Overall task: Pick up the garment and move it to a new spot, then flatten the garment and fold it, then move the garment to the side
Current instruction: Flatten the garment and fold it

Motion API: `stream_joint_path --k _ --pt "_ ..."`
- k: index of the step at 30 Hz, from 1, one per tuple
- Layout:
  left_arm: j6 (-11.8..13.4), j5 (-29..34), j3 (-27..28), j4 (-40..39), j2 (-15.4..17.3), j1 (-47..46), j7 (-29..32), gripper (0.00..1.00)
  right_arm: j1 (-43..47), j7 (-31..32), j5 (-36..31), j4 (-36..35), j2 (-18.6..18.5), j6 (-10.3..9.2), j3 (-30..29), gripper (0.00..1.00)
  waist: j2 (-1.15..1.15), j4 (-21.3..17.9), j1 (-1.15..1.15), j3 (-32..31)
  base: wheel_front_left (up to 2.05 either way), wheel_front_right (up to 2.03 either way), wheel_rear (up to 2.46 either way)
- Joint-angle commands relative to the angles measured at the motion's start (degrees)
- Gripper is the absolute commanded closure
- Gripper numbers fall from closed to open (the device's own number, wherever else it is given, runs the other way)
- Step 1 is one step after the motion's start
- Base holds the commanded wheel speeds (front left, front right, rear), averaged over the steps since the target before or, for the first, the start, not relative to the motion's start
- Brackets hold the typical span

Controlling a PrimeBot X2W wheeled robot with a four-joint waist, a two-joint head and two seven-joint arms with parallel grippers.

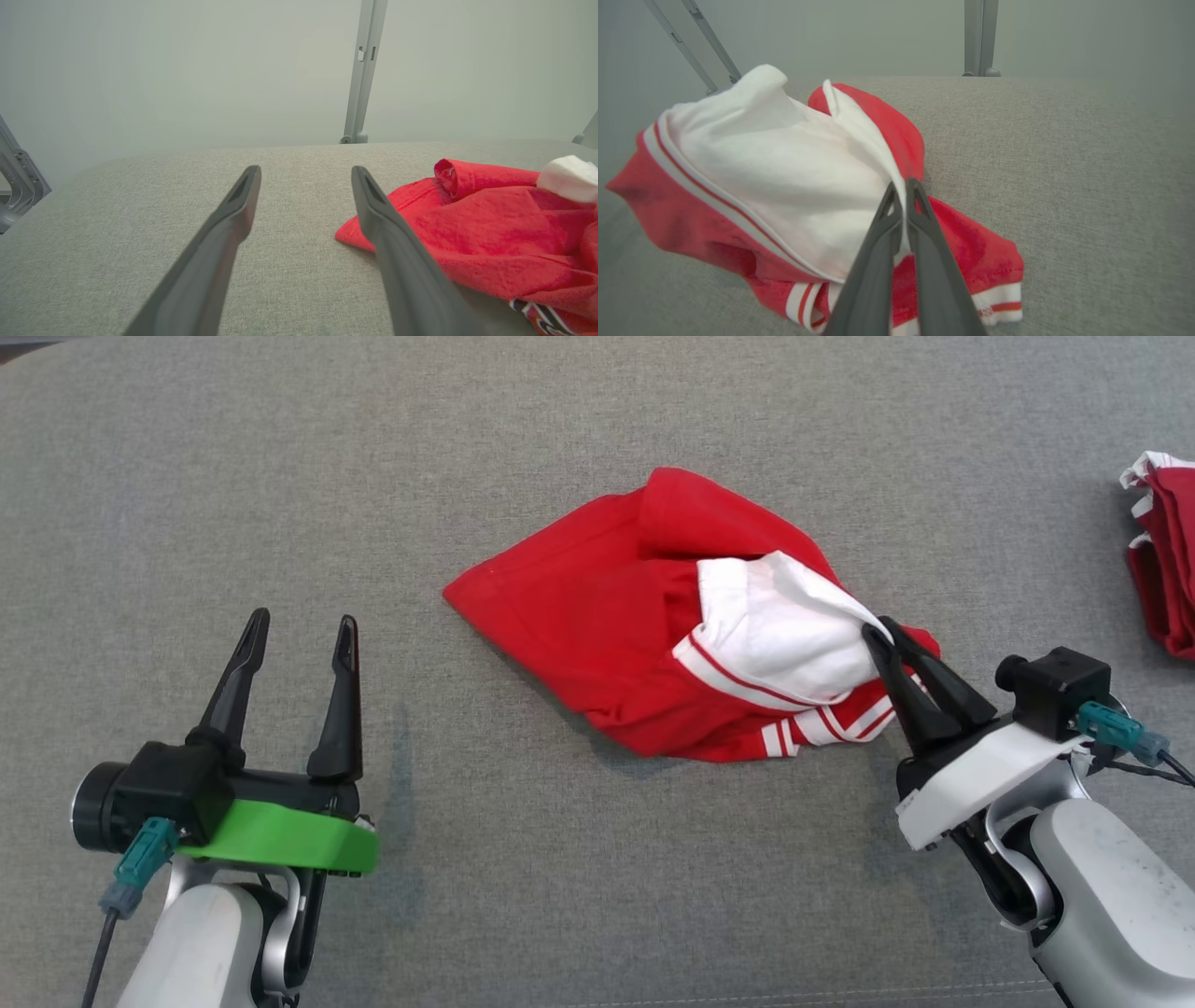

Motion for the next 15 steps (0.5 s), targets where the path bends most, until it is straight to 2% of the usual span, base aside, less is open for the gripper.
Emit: stream_joint_path --k 1,8,15 --pt "0.2 -0.4 0.1 -0.2 0.5 0.6 0.1 0.0 1.1 -1.0 -0.7 0.0 0.5 -0.02 -1.0 0.0 0.0 -0.3 0.0 -0.3 0.0 0.0 0.0" --pt "1.2 -0.8 0.6 -0.6 0.9 1.8 0.2 0.0 5.0 -5.4 -5.5 -2.6 4.5 -0.02 -7.6 0.0 0.0 -1.5 0.0 -2.2 0.0 0.0 0.0" --pt "2.2 -1.4 1.3 -1.2 1.2 3.9 0.3 0.0 8.7 -5.7 -10.5 -6.6 7.9 -0.02 -11.9 0.0 0.0 -2.6 0.0 -4.7 0.0 0.0 0.0"
